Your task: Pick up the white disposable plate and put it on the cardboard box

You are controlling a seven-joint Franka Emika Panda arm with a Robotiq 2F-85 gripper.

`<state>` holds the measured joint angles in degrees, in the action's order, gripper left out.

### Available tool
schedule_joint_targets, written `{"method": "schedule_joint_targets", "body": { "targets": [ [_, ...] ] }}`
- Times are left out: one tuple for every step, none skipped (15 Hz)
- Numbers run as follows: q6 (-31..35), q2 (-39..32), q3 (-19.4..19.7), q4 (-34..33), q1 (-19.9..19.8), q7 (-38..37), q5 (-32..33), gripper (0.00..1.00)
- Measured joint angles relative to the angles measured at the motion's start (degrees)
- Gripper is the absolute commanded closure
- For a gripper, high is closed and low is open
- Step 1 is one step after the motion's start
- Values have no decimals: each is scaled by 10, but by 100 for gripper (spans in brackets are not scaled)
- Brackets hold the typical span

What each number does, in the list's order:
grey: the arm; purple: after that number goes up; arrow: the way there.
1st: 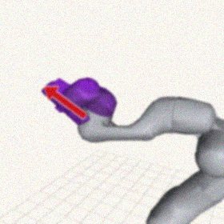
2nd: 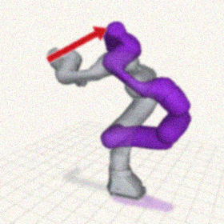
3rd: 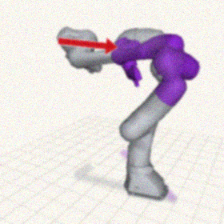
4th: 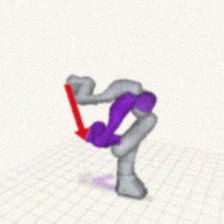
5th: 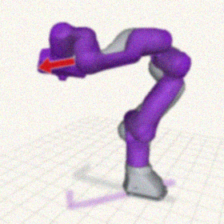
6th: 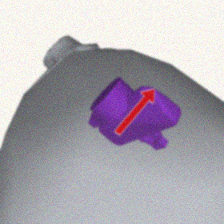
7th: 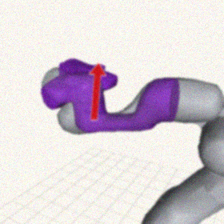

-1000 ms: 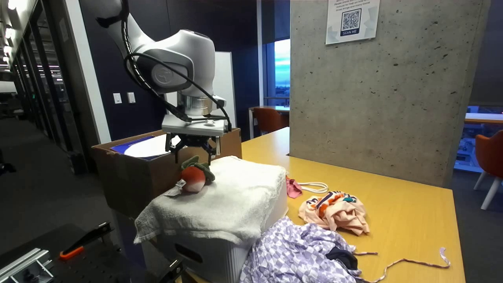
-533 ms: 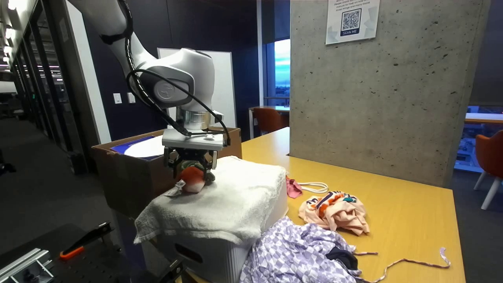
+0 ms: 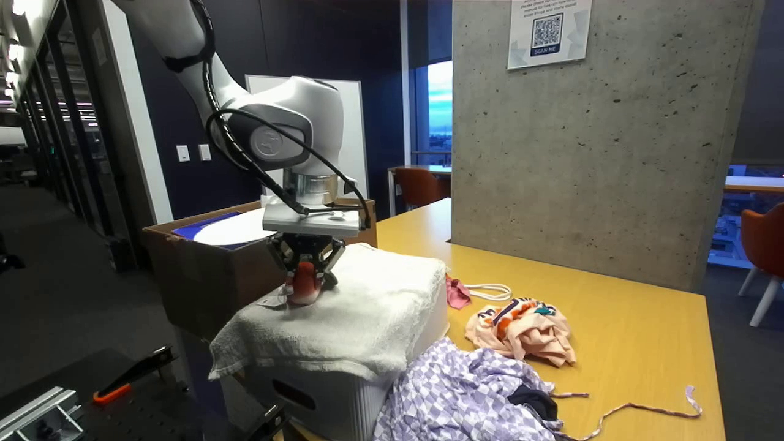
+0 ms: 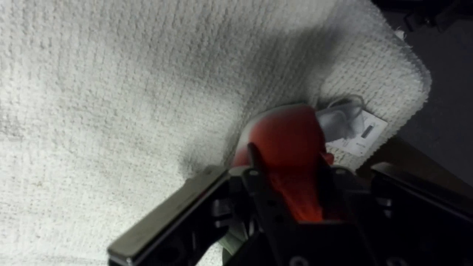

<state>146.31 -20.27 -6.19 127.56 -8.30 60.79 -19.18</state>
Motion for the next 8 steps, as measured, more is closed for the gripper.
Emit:
{"method": "schedule_joint_targets", "body": {
  "targets": [
    [1, 0, 3, -1, 0, -1, 11, 100],
    [1, 1, 7, -2, 0, -5, 25, 99],
    [4, 2, 13, -4, 0, -10, 43, 97],
    [12, 2, 20, -5, 0, -18, 63, 99],
    [19, 3, 28, -7, 0, -27, 81, 97],
    [25, 3, 37, -11, 0, -35, 96, 97],
    [32, 4, 45, -18, -1, -43, 109, 97],
    [36, 4, 52, -27, -4, -51, 118, 97]
  ]
}}
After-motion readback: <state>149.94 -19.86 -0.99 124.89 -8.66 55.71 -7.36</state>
